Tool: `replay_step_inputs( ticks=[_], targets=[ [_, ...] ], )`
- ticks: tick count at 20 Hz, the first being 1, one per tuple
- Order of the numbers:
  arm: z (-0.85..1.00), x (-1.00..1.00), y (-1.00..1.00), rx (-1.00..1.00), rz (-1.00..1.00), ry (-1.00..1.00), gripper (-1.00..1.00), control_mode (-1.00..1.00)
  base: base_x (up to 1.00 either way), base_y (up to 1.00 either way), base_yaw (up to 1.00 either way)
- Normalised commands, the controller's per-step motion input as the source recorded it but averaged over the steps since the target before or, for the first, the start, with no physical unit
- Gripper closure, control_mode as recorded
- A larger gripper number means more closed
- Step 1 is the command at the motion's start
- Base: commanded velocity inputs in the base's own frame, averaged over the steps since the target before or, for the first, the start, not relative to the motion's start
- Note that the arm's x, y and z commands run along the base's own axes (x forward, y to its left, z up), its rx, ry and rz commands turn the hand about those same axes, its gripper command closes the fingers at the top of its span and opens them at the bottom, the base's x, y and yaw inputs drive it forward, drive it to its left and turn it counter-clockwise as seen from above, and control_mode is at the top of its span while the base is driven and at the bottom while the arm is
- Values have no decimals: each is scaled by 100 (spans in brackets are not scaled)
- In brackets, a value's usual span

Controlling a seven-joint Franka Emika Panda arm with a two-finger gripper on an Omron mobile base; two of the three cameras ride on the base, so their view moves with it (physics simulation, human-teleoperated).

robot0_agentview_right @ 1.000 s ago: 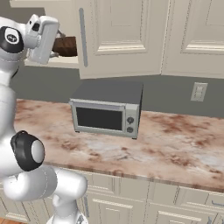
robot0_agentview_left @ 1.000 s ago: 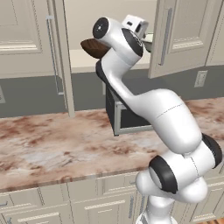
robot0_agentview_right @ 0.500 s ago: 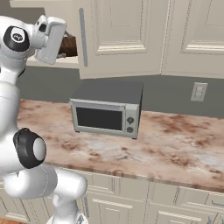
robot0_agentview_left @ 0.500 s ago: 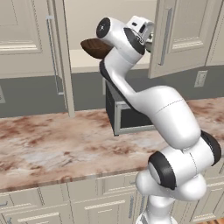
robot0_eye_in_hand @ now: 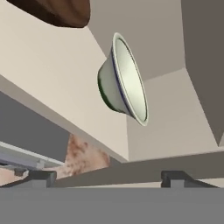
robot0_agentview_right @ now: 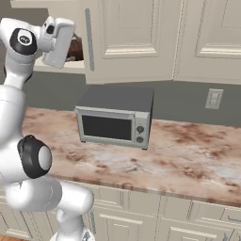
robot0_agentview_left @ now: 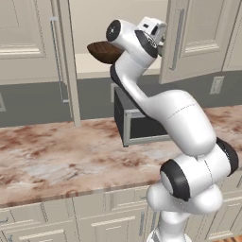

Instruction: Move the bowls from the cabinet to the plates on the dining table.

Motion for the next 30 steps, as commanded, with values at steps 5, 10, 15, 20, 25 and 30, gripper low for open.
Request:
replay_step_inputs(
  ticks=[5,10,15,20,25,30],
  targets=[
    [0,21,0,0,0,0,-100,-100,0,0,0],
    [10,-17,24,-6,1,0,-100,-100,0,0,0],
    [3,-2,19,-9,1,0,-100,-100,0,0,0],
    [-13,62,0,-13,0,3,-100,-100,0,0,0],
    [-1,48,0,-10,0,4,-100,-100,0,0,0],
    [0,-15,-13,-2,-7,1,-100,-100,0,0,0]
  ],
)
